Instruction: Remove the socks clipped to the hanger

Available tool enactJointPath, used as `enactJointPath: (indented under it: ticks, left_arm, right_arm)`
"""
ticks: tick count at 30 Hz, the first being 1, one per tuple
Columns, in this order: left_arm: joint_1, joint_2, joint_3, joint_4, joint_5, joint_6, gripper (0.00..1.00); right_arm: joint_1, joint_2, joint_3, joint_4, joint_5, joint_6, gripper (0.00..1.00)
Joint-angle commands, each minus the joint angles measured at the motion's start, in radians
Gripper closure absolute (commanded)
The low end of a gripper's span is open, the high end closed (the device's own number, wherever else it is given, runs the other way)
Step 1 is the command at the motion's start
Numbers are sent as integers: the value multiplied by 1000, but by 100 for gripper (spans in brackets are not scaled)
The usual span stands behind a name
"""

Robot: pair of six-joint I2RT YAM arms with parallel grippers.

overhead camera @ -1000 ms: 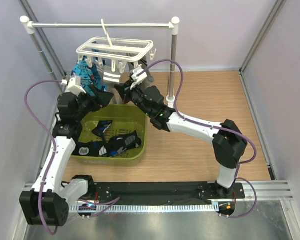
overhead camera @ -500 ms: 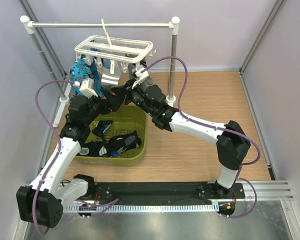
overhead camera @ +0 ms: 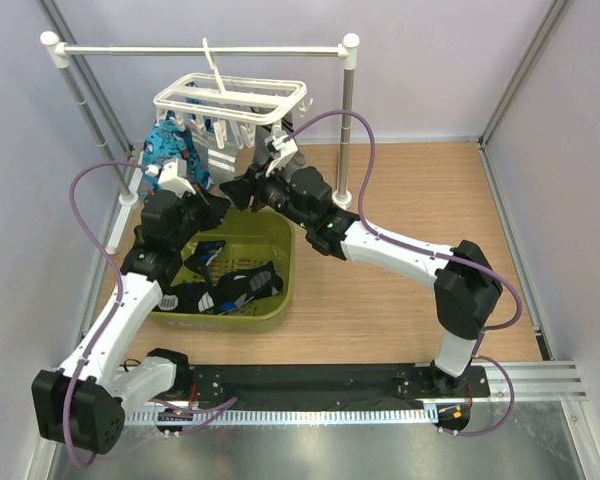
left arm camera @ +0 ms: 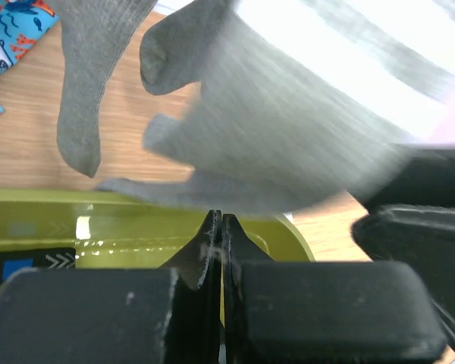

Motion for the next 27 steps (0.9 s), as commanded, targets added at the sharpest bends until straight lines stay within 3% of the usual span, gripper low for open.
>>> enactJointPath:
  ticks: [1,5,11,13,14,16,27]
  left_arm:
    - [-1,-42,28,-24,15,5,100]
    - [-1,-67,11,-32,46,-3,100]
    - [-3,-75,18,-37,39,20,97]
    - [-3,-59,40,-18,-6,36,72]
    - [-3,-36,52,-11,-59,40,51]
    - [-1,-10,83,20,-80,83,40]
    - [-3,143,11,399,9,166,37]
  right_arm:
    - [-13,-80,65,-94,11,22,51]
    - [-13,-105,110,-195,2,26,36]
    - [-13,-123,123,-231,22,19,39]
    - [-13,-129,127,-264,25,8,39]
    - [-13,-149,120,-271,25,5,39]
    - [-13,-177,101,-282,25,-4,38]
    - [-13,-456,-93,-264,74,-41,36]
